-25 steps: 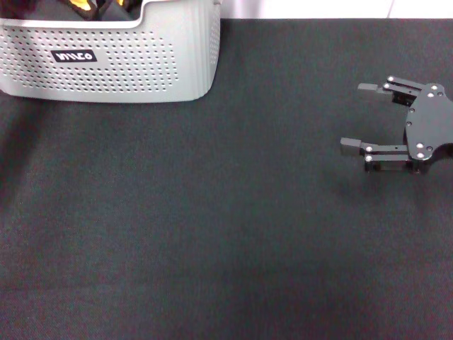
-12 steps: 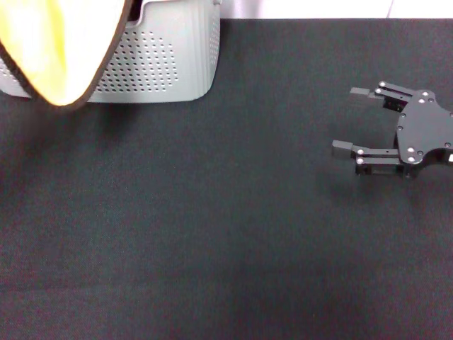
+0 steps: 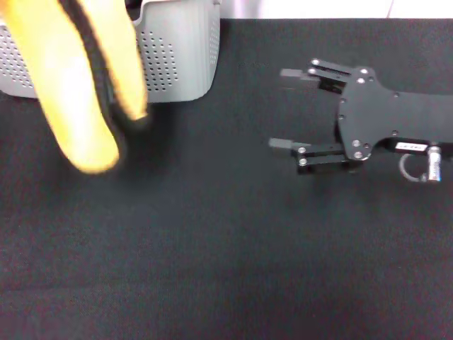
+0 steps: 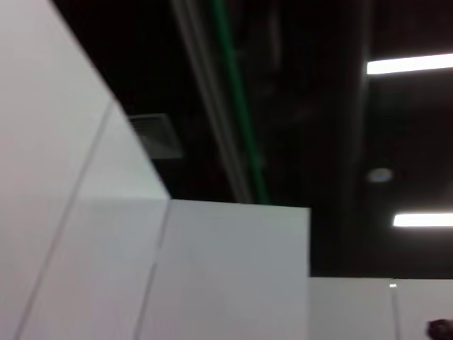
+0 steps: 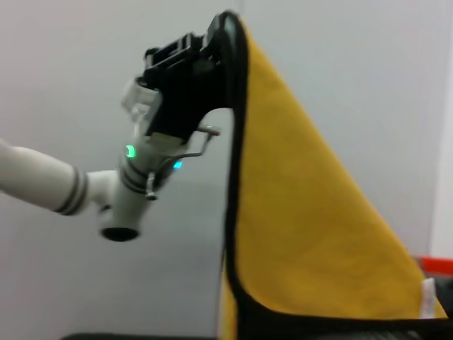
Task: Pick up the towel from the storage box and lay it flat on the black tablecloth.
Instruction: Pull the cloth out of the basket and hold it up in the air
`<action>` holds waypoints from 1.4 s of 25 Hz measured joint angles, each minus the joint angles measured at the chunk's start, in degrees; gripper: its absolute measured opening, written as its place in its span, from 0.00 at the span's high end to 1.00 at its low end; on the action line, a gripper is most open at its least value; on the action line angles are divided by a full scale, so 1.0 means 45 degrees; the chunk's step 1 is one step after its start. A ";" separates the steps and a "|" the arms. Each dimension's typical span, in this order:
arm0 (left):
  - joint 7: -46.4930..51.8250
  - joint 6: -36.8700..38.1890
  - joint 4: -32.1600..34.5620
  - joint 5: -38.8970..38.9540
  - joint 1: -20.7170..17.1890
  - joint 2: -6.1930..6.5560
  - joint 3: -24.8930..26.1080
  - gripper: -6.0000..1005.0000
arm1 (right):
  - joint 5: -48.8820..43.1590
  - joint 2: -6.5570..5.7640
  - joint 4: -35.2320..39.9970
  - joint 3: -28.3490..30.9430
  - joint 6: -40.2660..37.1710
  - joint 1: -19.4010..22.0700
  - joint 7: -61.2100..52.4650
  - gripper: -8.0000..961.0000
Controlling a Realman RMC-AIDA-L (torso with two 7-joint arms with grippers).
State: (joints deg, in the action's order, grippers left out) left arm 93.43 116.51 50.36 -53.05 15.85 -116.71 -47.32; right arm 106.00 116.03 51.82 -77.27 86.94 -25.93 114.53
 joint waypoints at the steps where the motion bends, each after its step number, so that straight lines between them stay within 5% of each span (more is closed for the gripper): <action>1: 0.0112 -0.0006 0.0224 0.0202 -0.0016 0.0005 -0.0142 0.98 | 0.0165 0.0000 0.0005 -0.0226 0.0001 -0.0126 0.0116 0.14; 9: 0.0634 -0.0044 0.1117 0.0852 -0.0115 0.0025 -0.0239 0.98 | 0.0608 0.0001 0.1211 -0.1394 0.0539 -0.0320 0.0283 0.14; 19: -0.1025 -0.0062 -0.0539 -0.0588 0.0216 -0.0427 -0.0262 0.98 | 0.1248 0.0032 0.1046 -0.1923 0.0700 -0.0198 0.0909 0.15; 30: -0.3855 -0.0240 -0.4081 -0.0865 0.1318 -0.0648 -0.0200 0.98 | 0.1971 0.0036 0.0662 -0.3721 -0.2728 -0.0346 0.1875 0.16; 35: -0.4160 -0.0382 -0.4586 -0.0729 0.1714 -0.0661 -0.0204 0.98 | 0.2583 0.0035 0.0654 -0.4512 -0.4377 -0.0353 0.2194 0.16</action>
State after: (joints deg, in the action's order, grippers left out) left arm 74.71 114.79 29.73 -56.33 23.56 -119.68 -48.24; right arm 117.62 116.19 54.76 -97.58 67.24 -27.52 124.41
